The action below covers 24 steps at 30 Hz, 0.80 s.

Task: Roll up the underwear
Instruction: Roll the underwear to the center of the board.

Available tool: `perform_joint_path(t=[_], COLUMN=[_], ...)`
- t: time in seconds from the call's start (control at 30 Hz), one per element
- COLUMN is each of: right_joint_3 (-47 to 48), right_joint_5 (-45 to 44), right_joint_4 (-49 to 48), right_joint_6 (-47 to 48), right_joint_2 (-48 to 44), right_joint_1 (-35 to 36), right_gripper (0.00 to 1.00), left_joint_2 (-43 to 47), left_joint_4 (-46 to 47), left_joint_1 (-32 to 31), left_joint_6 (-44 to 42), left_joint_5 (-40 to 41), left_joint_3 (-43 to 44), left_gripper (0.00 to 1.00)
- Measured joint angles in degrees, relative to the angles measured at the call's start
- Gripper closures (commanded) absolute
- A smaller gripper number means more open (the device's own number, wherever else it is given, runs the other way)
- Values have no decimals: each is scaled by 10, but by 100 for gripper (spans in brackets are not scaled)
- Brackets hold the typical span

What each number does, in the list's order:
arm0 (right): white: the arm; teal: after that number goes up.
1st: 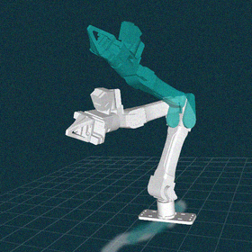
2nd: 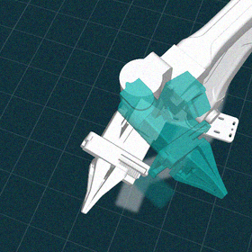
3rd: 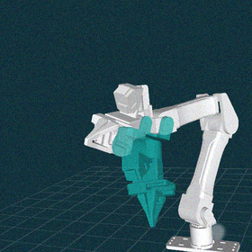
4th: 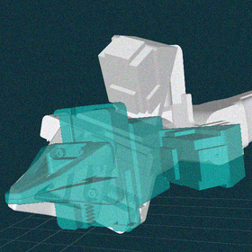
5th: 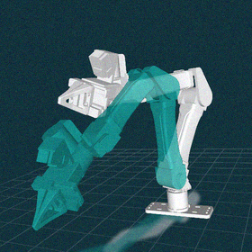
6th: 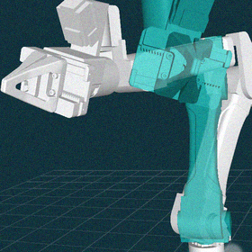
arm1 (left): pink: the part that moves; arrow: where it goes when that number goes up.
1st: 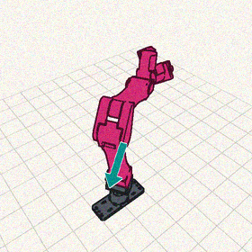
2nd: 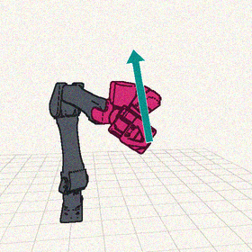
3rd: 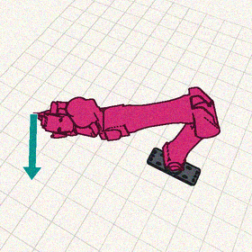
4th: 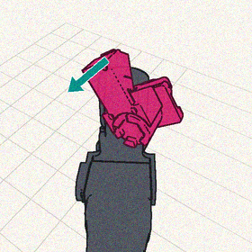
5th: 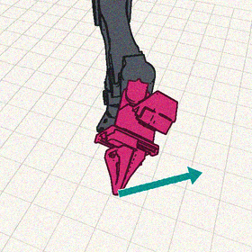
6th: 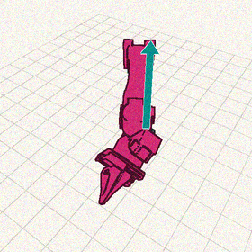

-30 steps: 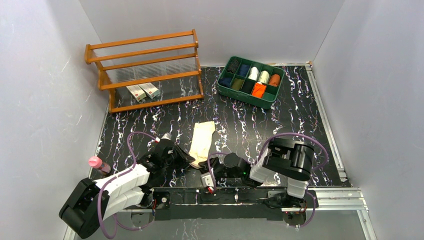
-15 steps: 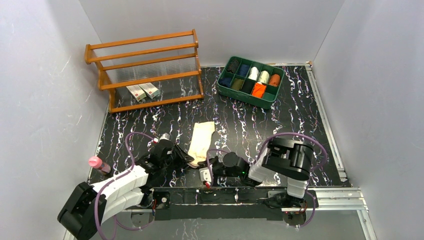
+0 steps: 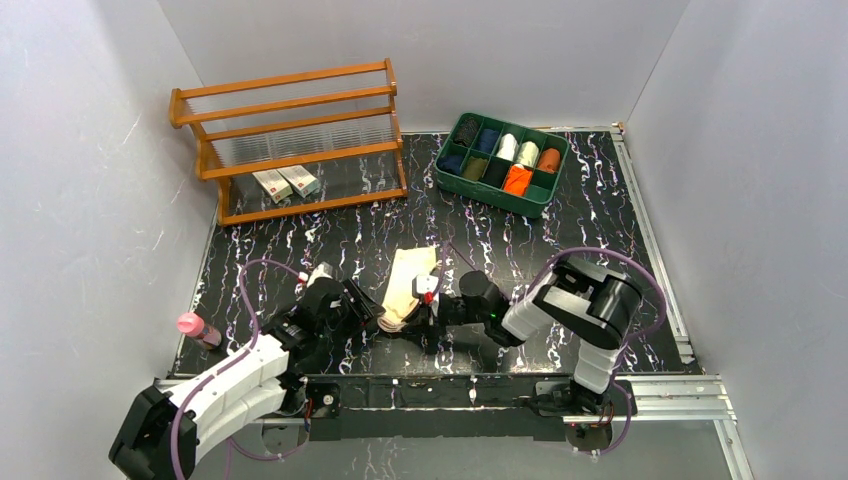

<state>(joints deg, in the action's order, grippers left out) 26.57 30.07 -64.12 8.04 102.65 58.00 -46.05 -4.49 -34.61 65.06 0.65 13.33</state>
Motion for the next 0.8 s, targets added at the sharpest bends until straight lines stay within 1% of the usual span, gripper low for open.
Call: perform_joint_path(t=[0.23, 0.37, 0.43, 0.53, 0.8], right_joint_3=[25, 26, 25, 25, 3], right_joint_5=[60, 65, 62, 59, 32], right_joint_4=[-26, -39, -40, -40, -49], right_joint_6=[-194, -289, -361, -391, -533], right_joint_2=[48, 55, 60, 64, 77], right_joint_1=[-32, -44, -49, -57, -83], right_gripper=[95, 95, 95, 95, 93], left_joint_2=[28, 52, 62, 72, 75], left_joint_4=[-21, -24, -22, -16, 18], left_joint_1=[0, 0, 0, 0, 0], left_joint_6=[-26, -43, -51, -64, -116], left_joint_5=[19, 24, 24, 23, 0], left_joint_3=[8, 8, 8, 8, 8], left_gripper=[30, 29, 29, 29, 29])
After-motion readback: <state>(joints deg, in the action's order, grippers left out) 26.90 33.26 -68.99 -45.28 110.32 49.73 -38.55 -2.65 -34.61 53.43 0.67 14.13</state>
